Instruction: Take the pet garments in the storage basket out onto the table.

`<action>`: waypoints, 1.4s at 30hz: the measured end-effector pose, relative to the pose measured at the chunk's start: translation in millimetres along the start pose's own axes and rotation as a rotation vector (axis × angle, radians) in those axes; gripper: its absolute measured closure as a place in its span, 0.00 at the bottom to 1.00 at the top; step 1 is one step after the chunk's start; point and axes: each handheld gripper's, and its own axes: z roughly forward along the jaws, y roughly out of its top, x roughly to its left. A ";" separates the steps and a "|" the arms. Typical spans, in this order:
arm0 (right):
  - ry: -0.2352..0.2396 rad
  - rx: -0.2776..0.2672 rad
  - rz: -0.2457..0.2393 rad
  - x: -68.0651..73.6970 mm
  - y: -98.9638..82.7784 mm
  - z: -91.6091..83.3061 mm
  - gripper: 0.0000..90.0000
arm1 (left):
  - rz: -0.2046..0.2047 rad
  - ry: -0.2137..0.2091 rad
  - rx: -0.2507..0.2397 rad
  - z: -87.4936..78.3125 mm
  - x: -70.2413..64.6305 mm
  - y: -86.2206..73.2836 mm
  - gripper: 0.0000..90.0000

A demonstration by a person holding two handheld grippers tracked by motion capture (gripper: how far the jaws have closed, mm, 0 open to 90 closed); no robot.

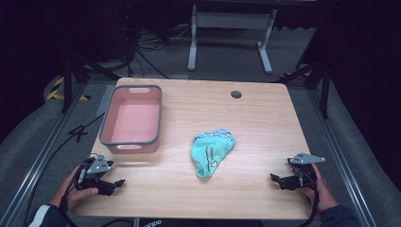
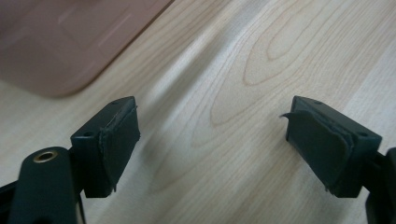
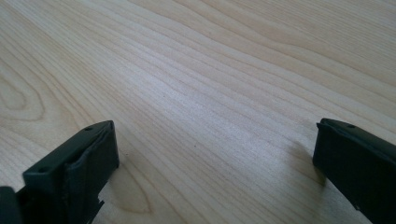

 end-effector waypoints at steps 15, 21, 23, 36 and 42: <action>-0.001 0.000 0.000 0.1 -0.1 -0.1 0.01 | -0.067 -0.014 -0.071 -0.4 3.2 -14.7 0.16; -0.002 0.001 -0.003 -0.1 -0.1 0.0 0.01 | -0.075 -0.004 -0.072 -0.4 2.2 -14.7 0.16; -0.001 0.000 0.000 0.1 -0.1 0.0 0.01 | -0.075 -0.004 -0.071 -0.4 2.1 -14.7 0.16; 0.000 0.000 0.000 0.0 -0.1 0.0 0.01 | -0.096 0.016 -0.070 1.0 -1.0 -13.0 0.14; 0.000 0.000 0.000 0.0 -0.1 0.0 0.01 | -0.109 0.015 -0.069 2.2 -3.1 -11.7 0.14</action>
